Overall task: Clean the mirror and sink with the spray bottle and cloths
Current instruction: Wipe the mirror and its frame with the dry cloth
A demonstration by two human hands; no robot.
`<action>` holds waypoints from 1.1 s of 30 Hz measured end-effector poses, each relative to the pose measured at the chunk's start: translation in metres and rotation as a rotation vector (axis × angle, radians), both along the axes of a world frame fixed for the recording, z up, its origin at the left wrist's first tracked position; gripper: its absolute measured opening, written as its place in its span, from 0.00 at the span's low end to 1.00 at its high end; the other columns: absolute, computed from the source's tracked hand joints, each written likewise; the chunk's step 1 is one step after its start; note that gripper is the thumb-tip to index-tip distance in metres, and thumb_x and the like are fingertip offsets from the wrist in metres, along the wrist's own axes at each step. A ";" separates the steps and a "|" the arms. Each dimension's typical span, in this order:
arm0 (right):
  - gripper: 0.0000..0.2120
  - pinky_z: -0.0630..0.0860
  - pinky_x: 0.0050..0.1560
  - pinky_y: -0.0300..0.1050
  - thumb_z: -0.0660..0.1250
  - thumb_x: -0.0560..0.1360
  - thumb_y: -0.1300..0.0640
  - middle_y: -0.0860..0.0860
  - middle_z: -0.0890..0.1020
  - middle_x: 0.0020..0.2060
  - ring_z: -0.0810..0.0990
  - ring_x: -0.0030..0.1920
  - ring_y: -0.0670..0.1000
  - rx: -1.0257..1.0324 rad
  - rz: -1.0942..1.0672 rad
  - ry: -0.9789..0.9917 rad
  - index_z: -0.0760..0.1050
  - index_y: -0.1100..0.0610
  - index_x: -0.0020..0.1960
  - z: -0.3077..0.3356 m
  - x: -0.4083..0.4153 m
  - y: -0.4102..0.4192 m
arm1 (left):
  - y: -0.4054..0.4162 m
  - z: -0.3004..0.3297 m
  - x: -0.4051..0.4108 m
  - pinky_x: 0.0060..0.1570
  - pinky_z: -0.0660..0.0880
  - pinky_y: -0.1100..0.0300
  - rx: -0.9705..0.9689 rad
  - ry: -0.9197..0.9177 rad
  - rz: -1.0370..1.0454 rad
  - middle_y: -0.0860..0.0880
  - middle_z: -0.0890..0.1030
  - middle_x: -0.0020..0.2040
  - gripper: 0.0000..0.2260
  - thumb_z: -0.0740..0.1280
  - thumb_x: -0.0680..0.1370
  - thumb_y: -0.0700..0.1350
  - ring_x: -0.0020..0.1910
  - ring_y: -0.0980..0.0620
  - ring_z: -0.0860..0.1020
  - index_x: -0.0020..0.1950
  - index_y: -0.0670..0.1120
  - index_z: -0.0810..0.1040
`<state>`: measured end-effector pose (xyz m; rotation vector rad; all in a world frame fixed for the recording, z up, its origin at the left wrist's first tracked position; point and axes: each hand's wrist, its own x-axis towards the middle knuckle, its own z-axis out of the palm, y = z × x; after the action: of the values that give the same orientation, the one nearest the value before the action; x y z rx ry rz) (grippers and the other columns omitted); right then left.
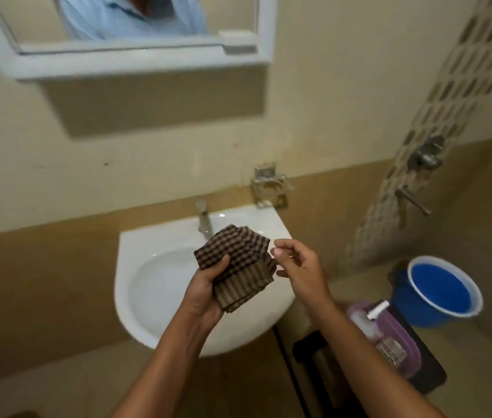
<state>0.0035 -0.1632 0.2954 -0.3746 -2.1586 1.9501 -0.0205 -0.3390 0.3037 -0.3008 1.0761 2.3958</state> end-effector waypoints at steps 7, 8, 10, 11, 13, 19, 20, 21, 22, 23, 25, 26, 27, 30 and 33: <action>0.09 0.78 0.47 0.44 0.67 0.77 0.58 0.44 0.82 0.43 0.81 0.45 0.46 0.262 0.097 0.236 0.78 0.43 0.49 0.095 -0.074 -0.052 | -0.095 0.065 -0.026 0.49 0.81 0.46 0.091 0.148 0.246 0.38 0.81 0.60 0.17 0.62 0.78 0.42 0.56 0.41 0.81 0.65 0.38 0.75; 0.08 0.76 0.45 0.40 0.67 0.78 0.59 0.45 0.82 0.43 0.80 0.45 0.46 0.284 0.080 0.272 0.78 0.46 0.50 0.110 -0.085 -0.054 | -0.103 0.074 -0.031 0.51 0.80 0.45 0.092 0.164 0.287 0.38 0.80 0.61 0.18 0.63 0.77 0.43 0.57 0.41 0.81 0.65 0.38 0.75; 0.06 0.74 0.44 0.37 0.67 0.78 0.59 0.46 0.83 0.45 0.81 0.46 0.46 0.348 0.029 0.361 0.80 0.51 0.52 0.145 -0.104 -0.055 | -0.116 0.099 -0.043 0.54 0.78 0.42 0.091 0.227 0.378 0.38 0.80 0.61 0.20 0.65 0.75 0.43 0.58 0.40 0.80 0.66 0.38 0.74; 0.07 0.75 0.45 0.39 0.67 0.78 0.59 0.46 0.84 0.46 0.81 0.47 0.46 0.391 0.004 0.412 0.80 0.52 0.53 0.163 -0.113 -0.055 | -0.119 0.113 -0.050 0.53 0.78 0.42 0.090 0.277 0.427 0.39 0.80 0.61 0.19 0.64 0.76 0.43 0.57 0.40 0.81 0.66 0.39 0.74; 0.08 0.77 0.48 0.43 0.66 0.78 0.58 0.46 0.84 0.47 0.81 0.48 0.46 0.482 -0.042 0.524 0.81 0.53 0.55 0.200 -0.127 -0.057 | -0.123 0.145 -0.064 0.53 0.79 0.43 0.073 0.401 0.527 0.41 0.81 0.60 0.16 0.61 0.79 0.42 0.57 0.42 0.81 0.66 0.41 0.75; 0.11 0.77 0.52 0.47 0.65 0.77 0.60 0.48 0.82 0.57 0.80 0.55 0.52 0.746 -0.106 0.943 0.77 0.54 0.59 0.305 -0.169 -0.062 | -0.116 0.266 -0.101 0.49 0.81 0.54 0.002 0.687 0.858 0.44 0.83 0.57 0.13 0.59 0.82 0.39 0.52 0.48 0.83 0.65 0.41 0.75; 0.12 0.76 0.54 0.47 0.64 0.78 0.60 0.47 0.80 0.59 0.78 0.58 0.50 0.790 -0.101 0.998 0.76 0.53 0.60 0.319 -0.176 -0.060 | -0.115 0.285 -0.107 0.52 0.81 0.52 -0.027 0.718 0.914 0.44 0.82 0.59 0.13 0.60 0.82 0.39 0.53 0.47 0.82 0.65 0.41 0.75; 0.14 0.76 0.58 0.46 0.64 0.78 0.59 0.47 0.79 0.62 0.76 0.62 0.49 0.840 -0.096 1.034 0.74 0.53 0.63 0.334 -0.185 -0.056 | -0.113 0.303 -0.112 0.55 0.79 0.51 -0.060 0.744 0.969 0.44 0.81 0.59 0.13 0.60 0.82 0.40 0.55 0.47 0.82 0.65 0.41 0.75; 0.16 0.74 0.62 0.46 0.62 0.79 0.58 0.47 0.77 0.65 0.73 0.65 0.48 0.897 -0.095 1.054 0.73 0.52 0.66 0.349 -0.194 -0.052 | -0.110 0.322 -0.117 0.57 0.78 0.49 -0.095 0.770 1.022 0.44 0.81 0.59 0.12 0.61 0.82 0.41 0.55 0.47 0.81 0.64 0.43 0.75; 0.18 0.72 0.66 0.46 0.61 0.80 0.56 0.48 0.75 0.68 0.71 0.69 0.49 0.959 -0.099 1.067 0.71 0.53 0.69 0.361 -0.202 -0.048 | -0.108 0.337 -0.121 0.59 0.77 0.49 -0.134 0.793 1.070 0.46 0.81 0.58 0.10 0.61 0.82 0.41 0.55 0.48 0.81 0.63 0.45 0.75; 0.21 0.67 0.72 0.48 0.61 0.81 0.54 0.50 0.72 0.71 0.67 0.73 0.50 1.051 -0.120 1.098 0.68 0.54 0.73 0.384 -0.219 -0.038 | -0.098 0.367 -0.129 0.61 0.76 0.49 -0.222 0.841 1.174 0.48 0.81 0.57 0.08 0.62 0.81 0.43 0.56 0.48 0.80 0.60 0.48 0.75; 0.21 0.66 0.73 0.50 0.61 0.81 0.54 0.51 0.71 0.72 0.66 0.74 0.52 1.080 -0.136 1.117 0.67 0.54 0.74 0.394 -0.228 -0.032 | -0.093 0.381 -0.133 0.62 0.75 0.49 -0.268 0.864 1.235 0.48 0.80 0.57 0.08 0.62 0.81 0.44 0.57 0.48 0.79 0.60 0.48 0.75; 0.22 0.65 0.74 0.52 0.62 0.81 0.54 0.52 0.70 0.73 0.65 0.75 0.52 1.107 -0.156 1.141 0.66 0.55 0.74 0.405 -0.236 -0.028 | -0.089 0.393 -0.137 0.63 0.74 0.49 -0.319 0.890 1.304 0.47 0.80 0.58 0.09 0.62 0.81 0.44 0.58 0.48 0.78 0.61 0.47 0.74; 0.25 0.62 0.75 0.55 0.62 0.81 0.54 0.53 0.67 0.75 0.61 0.77 0.53 1.170 -0.207 1.196 0.63 0.56 0.76 0.434 -0.255 -0.013 | -0.077 0.424 -0.149 0.63 0.74 0.53 -0.510 0.966 1.501 0.45 0.78 0.61 0.14 0.60 0.82 0.44 0.61 0.48 0.77 0.67 0.45 0.72; 0.26 0.56 0.77 0.58 0.58 0.80 0.53 0.55 0.63 0.77 0.56 0.78 0.54 1.244 -0.303 1.245 0.61 0.58 0.77 0.462 -0.268 0.002 | -0.070 0.451 -0.161 0.61 0.73 0.57 -0.638 1.011 1.616 0.45 0.75 0.66 0.16 0.59 0.82 0.43 0.65 0.47 0.74 0.70 0.48 0.69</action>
<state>-0.2647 -0.1608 0.7578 0.5504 -1.7126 0.1672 -0.1813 -0.4088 0.7551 -0.1216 2.9141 3.5398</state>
